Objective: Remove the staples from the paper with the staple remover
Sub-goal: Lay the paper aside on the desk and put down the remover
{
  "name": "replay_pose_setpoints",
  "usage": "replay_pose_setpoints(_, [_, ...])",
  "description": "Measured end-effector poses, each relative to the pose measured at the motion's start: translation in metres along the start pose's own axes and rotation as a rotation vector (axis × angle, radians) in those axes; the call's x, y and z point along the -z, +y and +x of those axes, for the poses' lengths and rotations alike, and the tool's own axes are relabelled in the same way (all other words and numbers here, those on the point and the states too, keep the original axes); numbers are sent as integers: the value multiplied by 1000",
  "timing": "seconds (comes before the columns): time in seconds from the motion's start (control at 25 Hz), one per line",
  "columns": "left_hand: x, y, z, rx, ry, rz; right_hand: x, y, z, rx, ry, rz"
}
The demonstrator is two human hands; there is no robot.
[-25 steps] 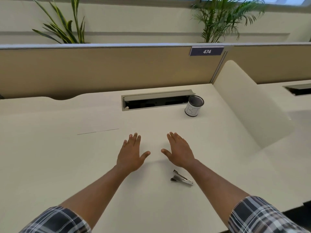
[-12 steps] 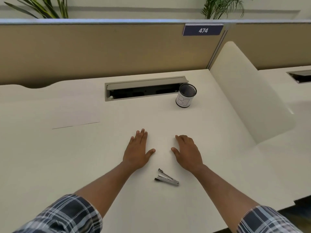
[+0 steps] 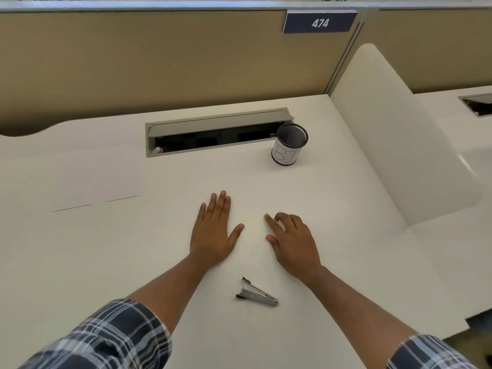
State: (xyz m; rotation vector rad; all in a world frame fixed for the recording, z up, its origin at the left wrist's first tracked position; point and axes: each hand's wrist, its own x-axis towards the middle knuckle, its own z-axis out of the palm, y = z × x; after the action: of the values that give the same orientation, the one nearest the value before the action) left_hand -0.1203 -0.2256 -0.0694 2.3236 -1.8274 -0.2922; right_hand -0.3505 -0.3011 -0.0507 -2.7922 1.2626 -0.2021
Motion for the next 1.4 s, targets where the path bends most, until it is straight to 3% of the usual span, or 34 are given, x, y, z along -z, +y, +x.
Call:
replay_pose_setpoints(0.28, [1,0,2,2,19,2,-6,-4,8,102,89,-137])
replay_pose_setpoints(0.52, [2,1,4,7,10,-1,-1,1,26,277,41,-205])
replay_pose_setpoints(0.6, [3,1,3,5,15,-8,6,1,34,121,-9,23])
replay_pose_setpoints(0.8, [5,2,3,8,9,-22,20,6,48,-595,-121,1011])
replay_pose_setpoints(0.88, [5,1,4,11,12,-29,23,6,48,-710,-159,1165])
replay_pose_setpoints(0.96, [5,1,4,13,15,-32,22,4,48,-646,-131,1011])
replay_pose_setpoints(1.08, [5,1,3,10,26,-40,15,-1,50,-342,-74,597])
replay_pose_setpoints(1.2, [4,1,4,14,21,-31,12,-1,59,-122,-105,398])
replay_pose_setpoints(1.4, [4,1,4,18,12,-31,12,0,71,-14,-153,216])
